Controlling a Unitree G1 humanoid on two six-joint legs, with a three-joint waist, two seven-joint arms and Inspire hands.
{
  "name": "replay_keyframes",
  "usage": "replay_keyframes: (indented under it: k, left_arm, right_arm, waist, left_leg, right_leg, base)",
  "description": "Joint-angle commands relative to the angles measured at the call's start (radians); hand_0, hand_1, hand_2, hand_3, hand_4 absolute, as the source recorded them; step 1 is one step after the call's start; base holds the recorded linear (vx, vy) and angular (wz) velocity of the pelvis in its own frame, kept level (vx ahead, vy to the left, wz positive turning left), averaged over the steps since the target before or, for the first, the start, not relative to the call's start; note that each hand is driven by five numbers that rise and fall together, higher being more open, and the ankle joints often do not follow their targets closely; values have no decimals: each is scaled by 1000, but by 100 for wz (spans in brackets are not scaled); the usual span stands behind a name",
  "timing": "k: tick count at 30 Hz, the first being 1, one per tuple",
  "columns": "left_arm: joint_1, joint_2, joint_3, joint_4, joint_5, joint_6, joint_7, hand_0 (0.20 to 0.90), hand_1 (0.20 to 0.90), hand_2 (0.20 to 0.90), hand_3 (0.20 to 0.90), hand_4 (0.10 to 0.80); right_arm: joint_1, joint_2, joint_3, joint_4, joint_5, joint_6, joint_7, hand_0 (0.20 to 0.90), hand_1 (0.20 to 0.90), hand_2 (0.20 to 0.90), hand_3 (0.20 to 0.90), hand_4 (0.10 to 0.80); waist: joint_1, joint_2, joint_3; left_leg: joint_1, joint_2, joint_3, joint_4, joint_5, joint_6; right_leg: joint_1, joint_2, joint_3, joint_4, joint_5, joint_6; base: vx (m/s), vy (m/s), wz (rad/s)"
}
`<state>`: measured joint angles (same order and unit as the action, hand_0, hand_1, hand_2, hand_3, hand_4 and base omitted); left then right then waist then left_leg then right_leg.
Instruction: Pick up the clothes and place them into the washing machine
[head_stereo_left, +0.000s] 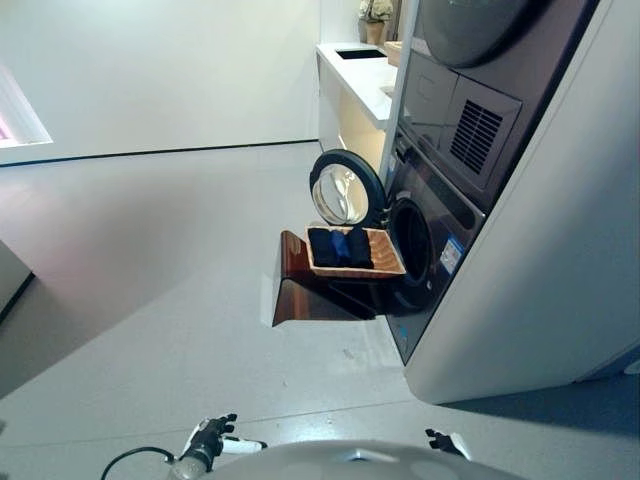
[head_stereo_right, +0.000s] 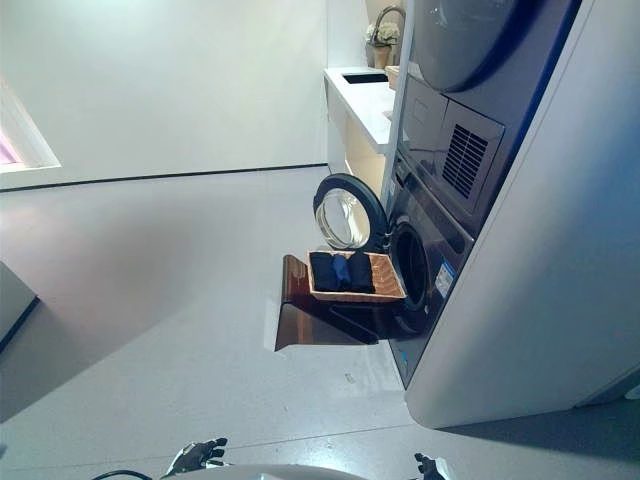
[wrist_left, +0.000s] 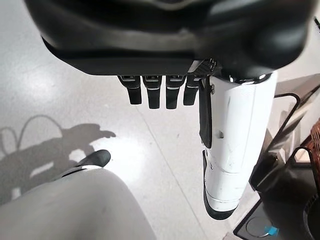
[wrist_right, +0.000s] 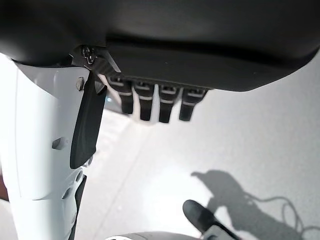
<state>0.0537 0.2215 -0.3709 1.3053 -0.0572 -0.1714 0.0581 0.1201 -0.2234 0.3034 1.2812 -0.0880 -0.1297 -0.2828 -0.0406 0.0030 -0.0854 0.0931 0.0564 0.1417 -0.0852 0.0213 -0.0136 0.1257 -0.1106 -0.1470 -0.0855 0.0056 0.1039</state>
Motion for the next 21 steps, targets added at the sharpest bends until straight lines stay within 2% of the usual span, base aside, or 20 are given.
replay_keyframes:
  k: [1,21]
  left_arm:
    - [-62,-70,24,49,-5,-22,-14,900,900,900,900,800]
    - [-70,-53,36,55,47,-7,66,900,900,900,900,800]
  right_arm:
    - [-70,-8,-16,56,1,-8,3,900,900,900,900,800]
    - [-69,-5,-20,57,-9,-7,-20,900,900,900,900,800]
  waist:
    - [7,-16,19]
    - [15,-17,12]
  left_leg:
    - [-11,-64,-36,-2,-76,-6]
    - [-1,-67,-39,-2,-82,-1]
  right_leg:
    - [-48,49,19,3,-4,-9]
    - [-39,46,20,2,-5,-9]
  base:
    - [0,0,0]
    - [3,-1,-1]
